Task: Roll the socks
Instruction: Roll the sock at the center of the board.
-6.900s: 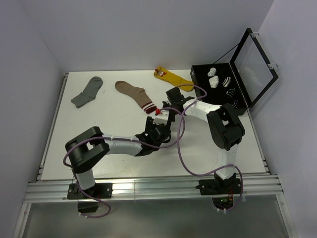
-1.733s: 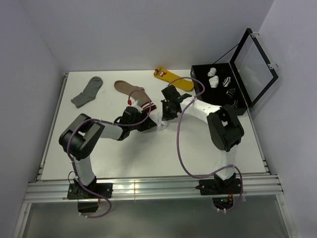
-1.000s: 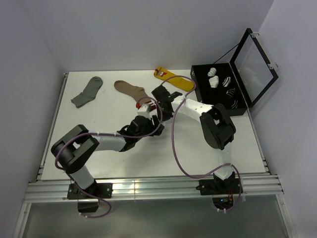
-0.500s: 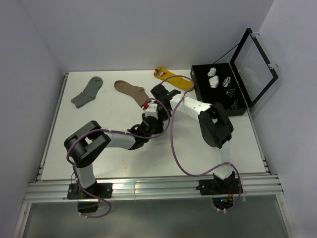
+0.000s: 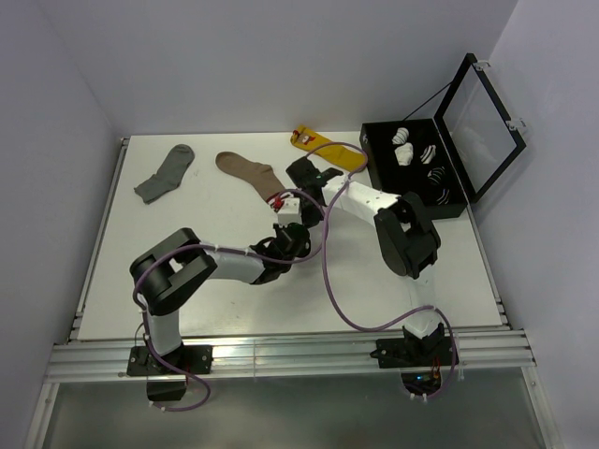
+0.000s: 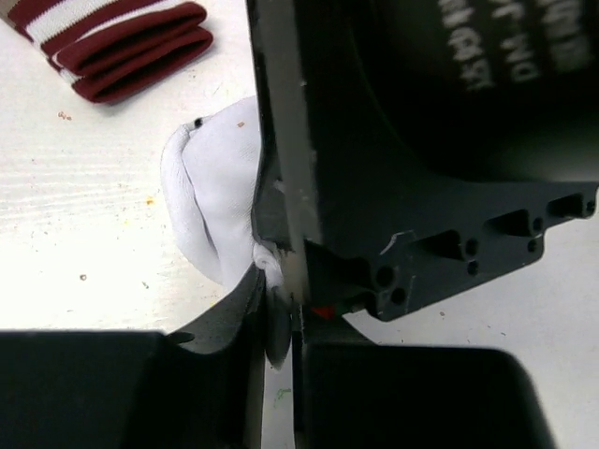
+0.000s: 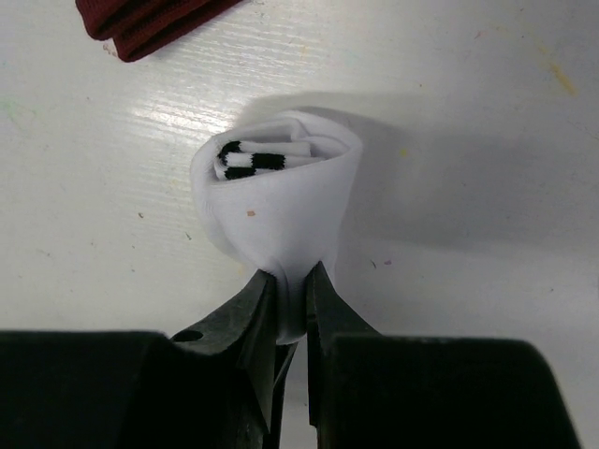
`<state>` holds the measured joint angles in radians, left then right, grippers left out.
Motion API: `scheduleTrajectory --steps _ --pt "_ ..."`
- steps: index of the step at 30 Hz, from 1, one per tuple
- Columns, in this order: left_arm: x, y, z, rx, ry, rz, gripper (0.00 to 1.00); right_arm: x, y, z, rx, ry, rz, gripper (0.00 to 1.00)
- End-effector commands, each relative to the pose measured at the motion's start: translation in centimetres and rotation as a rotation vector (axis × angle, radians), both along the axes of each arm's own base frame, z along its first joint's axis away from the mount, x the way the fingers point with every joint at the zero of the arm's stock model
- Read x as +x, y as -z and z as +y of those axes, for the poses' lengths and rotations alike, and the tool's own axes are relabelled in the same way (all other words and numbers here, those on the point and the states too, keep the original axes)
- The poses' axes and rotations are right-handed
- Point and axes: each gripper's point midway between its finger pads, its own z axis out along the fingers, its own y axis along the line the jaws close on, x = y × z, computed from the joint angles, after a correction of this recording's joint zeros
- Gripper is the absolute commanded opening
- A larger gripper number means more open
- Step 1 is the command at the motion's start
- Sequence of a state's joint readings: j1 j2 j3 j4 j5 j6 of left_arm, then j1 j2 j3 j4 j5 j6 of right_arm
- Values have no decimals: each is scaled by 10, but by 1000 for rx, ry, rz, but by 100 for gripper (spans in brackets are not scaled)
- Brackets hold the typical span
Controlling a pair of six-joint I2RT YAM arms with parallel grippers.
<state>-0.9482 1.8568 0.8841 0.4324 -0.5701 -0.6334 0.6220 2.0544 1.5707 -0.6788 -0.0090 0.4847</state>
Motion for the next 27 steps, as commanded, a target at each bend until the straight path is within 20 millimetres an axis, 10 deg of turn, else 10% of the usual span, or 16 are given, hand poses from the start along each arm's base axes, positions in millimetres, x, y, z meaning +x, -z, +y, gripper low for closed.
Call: scheduleTrajectory --steps 1,13,27 --pt "-13 36 23 49 -43 106 12 -15 0 16 53 -35 49 6" --pt "-26 62 56 -254 -63 319 0 -15 -22 43 350 -29 18 47" --pt "-28 69 76 -487 -106 418 1 -6 -47 25 744 31 -175 64"
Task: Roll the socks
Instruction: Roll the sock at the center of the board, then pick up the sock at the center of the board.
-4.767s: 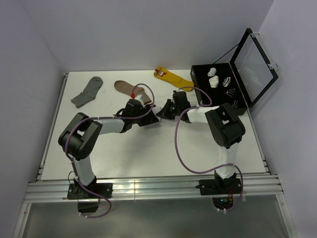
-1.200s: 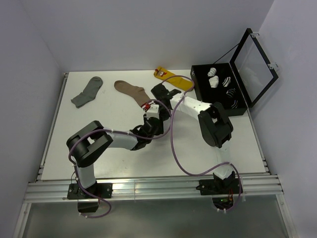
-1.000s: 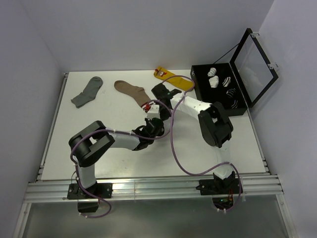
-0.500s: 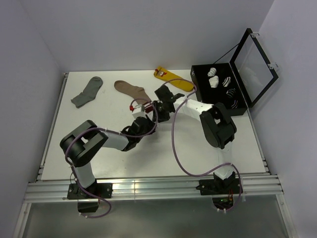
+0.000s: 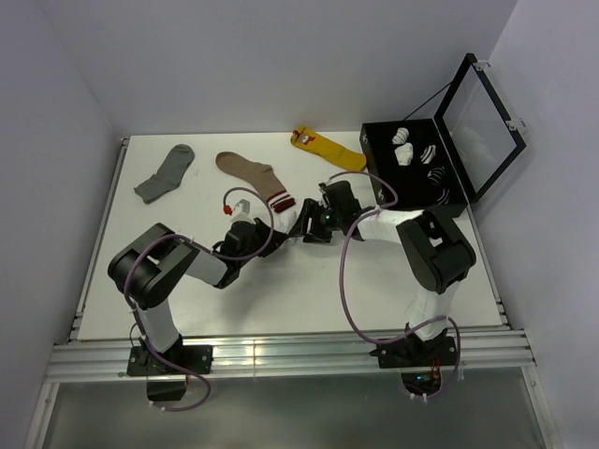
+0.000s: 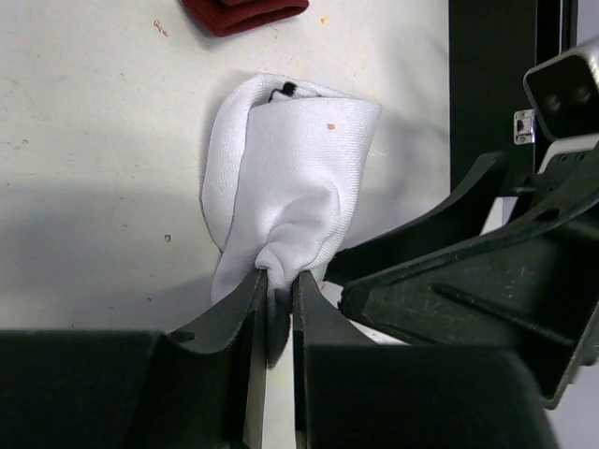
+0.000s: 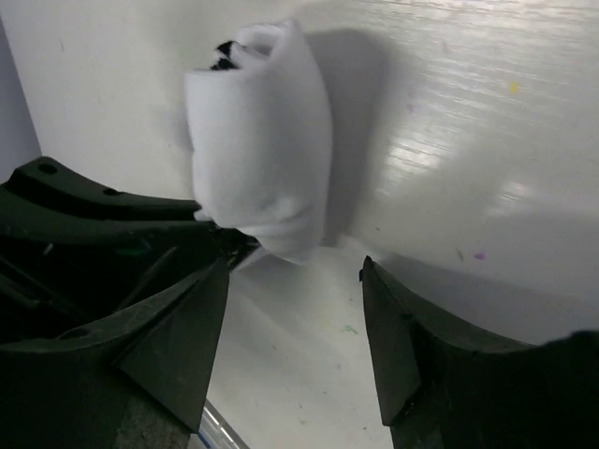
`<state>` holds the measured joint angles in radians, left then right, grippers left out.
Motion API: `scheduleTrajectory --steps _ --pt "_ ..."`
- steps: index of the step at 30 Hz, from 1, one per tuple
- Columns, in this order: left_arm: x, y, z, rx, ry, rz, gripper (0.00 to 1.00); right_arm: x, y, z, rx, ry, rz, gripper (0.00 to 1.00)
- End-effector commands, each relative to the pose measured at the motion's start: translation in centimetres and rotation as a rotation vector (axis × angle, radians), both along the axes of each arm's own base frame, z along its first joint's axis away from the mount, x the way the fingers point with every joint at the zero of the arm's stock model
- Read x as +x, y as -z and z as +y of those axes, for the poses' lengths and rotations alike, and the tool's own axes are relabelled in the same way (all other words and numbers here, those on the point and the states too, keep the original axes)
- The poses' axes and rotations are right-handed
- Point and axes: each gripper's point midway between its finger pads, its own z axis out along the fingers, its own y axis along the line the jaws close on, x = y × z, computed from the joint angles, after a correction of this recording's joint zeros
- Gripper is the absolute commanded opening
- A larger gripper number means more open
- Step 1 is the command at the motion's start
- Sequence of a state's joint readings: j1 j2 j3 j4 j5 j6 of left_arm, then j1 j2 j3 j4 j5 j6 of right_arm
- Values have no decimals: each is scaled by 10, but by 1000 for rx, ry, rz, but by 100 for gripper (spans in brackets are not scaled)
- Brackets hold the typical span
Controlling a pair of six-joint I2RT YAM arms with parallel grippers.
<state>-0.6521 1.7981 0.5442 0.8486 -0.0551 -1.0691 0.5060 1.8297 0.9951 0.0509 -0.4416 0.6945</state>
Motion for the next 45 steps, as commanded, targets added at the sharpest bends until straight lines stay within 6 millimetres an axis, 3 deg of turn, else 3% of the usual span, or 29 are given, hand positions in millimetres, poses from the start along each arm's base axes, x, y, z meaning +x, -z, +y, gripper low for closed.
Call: scheduleTrajectory --steps 1,5,14,32,41,45 --pt "-26 58 26 123 -10 181 1 24 -46 6 175 34 -185 67" --pt "-25 57 26 124 -6 182 0 29 -37 2 178 38 -215 70" --pt "-25 53 25 119 -4 178 0 45 -21 16 205 -7 -227 75" --pt "-31 57 27 65 -4 206 0 34 11 32 292 -96 -162 72" --pt "-34 59 31 8 -3 220 0 29 22 37 309 -138 -135 51" --pt "-34 60 29 -9 9 223 0 27 17 38 323 -161 -146 26"
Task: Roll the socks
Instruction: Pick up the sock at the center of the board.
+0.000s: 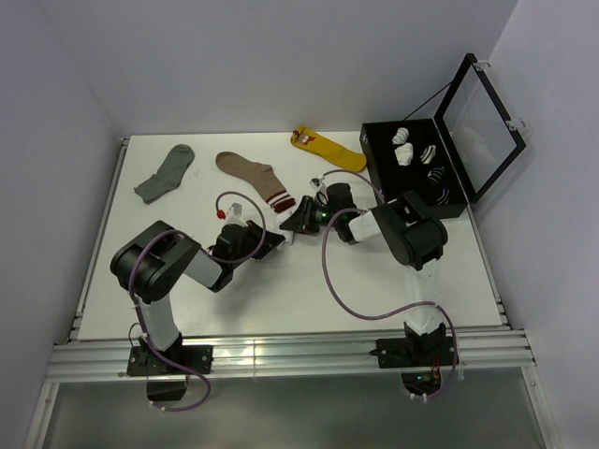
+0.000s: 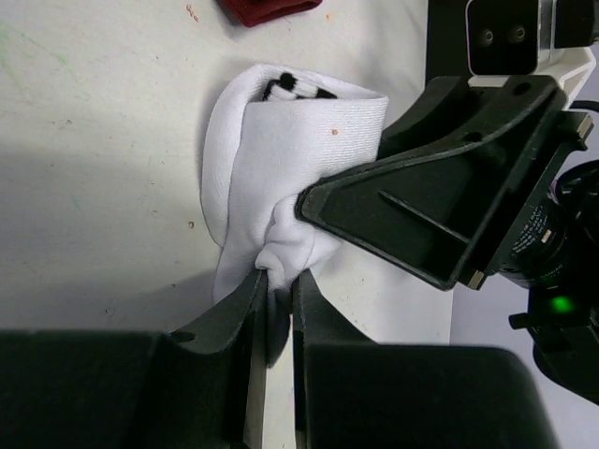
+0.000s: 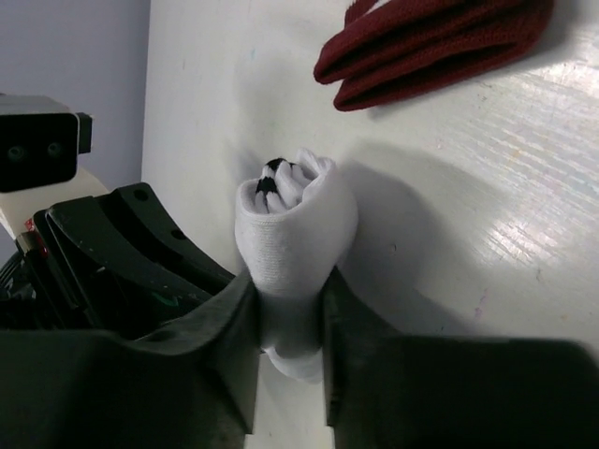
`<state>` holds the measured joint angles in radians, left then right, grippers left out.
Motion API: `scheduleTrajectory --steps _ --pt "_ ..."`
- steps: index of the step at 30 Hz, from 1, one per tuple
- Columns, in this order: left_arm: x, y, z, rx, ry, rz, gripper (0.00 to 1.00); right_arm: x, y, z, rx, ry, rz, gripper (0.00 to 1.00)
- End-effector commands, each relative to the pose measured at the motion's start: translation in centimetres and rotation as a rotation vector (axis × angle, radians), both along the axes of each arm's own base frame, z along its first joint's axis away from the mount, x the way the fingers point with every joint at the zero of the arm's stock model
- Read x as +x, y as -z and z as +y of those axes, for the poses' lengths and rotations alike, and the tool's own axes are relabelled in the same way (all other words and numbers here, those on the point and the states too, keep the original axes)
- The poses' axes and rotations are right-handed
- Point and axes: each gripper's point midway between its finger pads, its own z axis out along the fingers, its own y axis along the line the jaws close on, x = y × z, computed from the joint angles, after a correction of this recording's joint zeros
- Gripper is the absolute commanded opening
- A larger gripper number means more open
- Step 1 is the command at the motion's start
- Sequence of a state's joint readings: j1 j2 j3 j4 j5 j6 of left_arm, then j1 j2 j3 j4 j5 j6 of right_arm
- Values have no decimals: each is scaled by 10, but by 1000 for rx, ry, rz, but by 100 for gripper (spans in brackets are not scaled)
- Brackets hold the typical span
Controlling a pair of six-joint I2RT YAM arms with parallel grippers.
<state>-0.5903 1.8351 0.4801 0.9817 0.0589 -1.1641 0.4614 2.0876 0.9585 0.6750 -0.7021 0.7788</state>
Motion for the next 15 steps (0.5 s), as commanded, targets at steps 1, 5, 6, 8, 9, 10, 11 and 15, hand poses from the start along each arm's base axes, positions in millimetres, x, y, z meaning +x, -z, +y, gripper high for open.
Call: scheduleTrajectory --steps 1,5,6,8,9,10,11,15 --pt "-29 57 19 114 18 165 0 -2 3 4 1 -42 -11 20" --pt "-27 51 22 139 16 128 4 0 -10 1 -25 -38 -62 0" --pt "-24 44 22 145 16 105 8 1 -18 -2 -48 -27 -67 0" --pt "-23 41 27 175 1 102 22 7 -13 -14 -152 5 -79 0" --pt "-20 30 28 175 -7 78 29 9 -23 -18 -181 20 -106 0" --pt "-19 26 29 187 -10 66 36 11 -25 -23 -225 17 -140 0" --pt "-22 27 32 210 -1 81 47 14 -20 -34 -297 53 -121 0" --pt "-6 -19 47 293 -62 -35 60 20 -34 -59 -458 95 -163 0"
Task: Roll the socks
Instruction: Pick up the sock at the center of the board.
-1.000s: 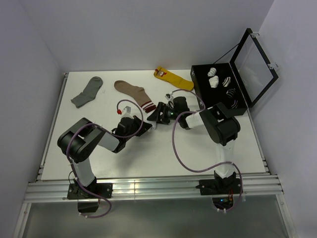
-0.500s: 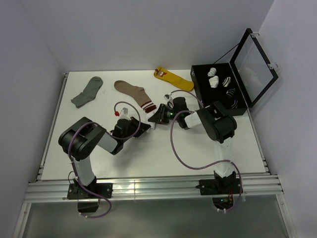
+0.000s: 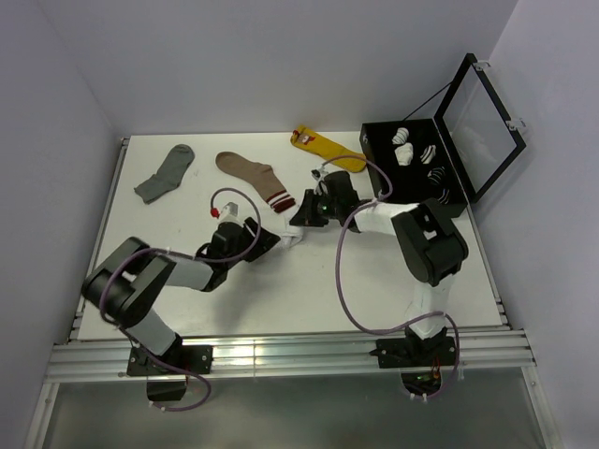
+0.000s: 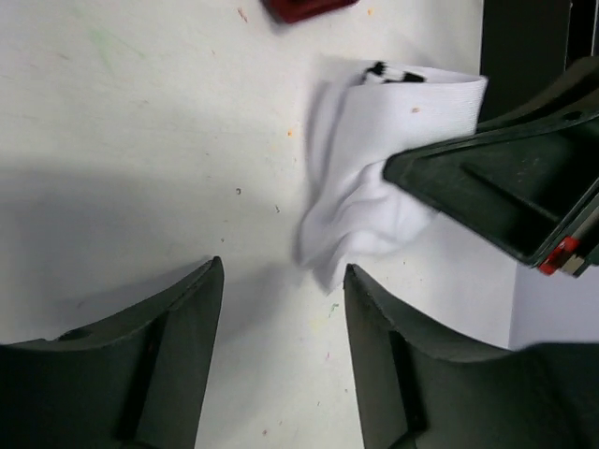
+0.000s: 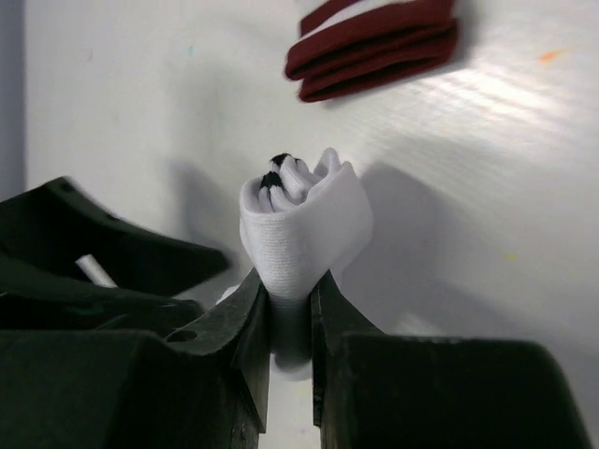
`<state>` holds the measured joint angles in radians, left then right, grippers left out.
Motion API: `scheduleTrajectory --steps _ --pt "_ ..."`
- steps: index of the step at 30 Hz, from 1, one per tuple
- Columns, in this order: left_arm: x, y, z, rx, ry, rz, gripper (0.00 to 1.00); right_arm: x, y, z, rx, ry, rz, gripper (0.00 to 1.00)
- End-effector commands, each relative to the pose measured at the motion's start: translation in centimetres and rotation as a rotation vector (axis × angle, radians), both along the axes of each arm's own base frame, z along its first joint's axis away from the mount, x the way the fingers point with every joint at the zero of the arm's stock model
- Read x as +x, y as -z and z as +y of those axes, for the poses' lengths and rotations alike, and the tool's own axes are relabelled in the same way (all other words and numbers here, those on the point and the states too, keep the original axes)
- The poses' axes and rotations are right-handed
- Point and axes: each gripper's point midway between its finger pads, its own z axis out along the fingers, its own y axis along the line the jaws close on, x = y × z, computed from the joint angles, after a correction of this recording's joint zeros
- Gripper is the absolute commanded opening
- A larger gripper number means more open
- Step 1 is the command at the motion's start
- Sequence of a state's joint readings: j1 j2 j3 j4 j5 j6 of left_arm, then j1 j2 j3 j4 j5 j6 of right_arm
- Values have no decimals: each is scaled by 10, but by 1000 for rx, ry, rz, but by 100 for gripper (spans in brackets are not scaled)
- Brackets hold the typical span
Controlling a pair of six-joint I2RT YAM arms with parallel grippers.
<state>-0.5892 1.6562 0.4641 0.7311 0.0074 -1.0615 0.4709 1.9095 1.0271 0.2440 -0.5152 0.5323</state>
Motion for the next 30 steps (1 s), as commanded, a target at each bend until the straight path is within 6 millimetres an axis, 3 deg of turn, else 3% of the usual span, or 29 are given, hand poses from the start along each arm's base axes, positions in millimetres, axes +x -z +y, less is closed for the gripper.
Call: scheduleTrajectory --steps 1,5,6,7,11,12,13,15,18,20,23,26,29,30 --pt "6 -22 30 168 -64 -63 62 14 -19 -36 -219 60 -84 0" --pt "14 -77 56 254 -159 -161 69 20 -33 -63 -350 123 -91 0" --pt "8 -90 67 286 -175 -163 69 22 -40 -68 -371 141 -102 0" --pt "16 -114 76 316 -223 -211 70 28 -43 -79 -425 177 -121 0" --pt "11 -165 110 406 -333 -246 79 39 -71 -109 -539 267 -135 0" --pt "10 -189 116 398 -362 -281 82 44 -80 -119 -546 296 -146 0" --pt "4 -187 125 437 -374 -250 86 47 -86 -125 -555 312 -149 0" --pt "0 -201 143 462 -446 -256 99 54 -106 -142 -570 364 -175 0" --pt "-9 -225 166 498 -528 -271 100 69 -131 -179 -604 467 -203 0" --pt "-17 -230 181 546 -564 -258 100 80 -143 -210 -628 548 -214 0" --pt "-25 -250 205 602 -645 -278 100 95 -155 -254 -647 664 -219 0" --pt "-34 -265 227 672 -699 -313 99 110 -157 -298 -673 775 -238 0" --pt "-45 -270 247 715 -762 -357 100 124 -155 -327 -703 850 -261 0" --pt "-52 -270 253 719 -775 -386 99 126 -146 -340 -742 867 -245 0"
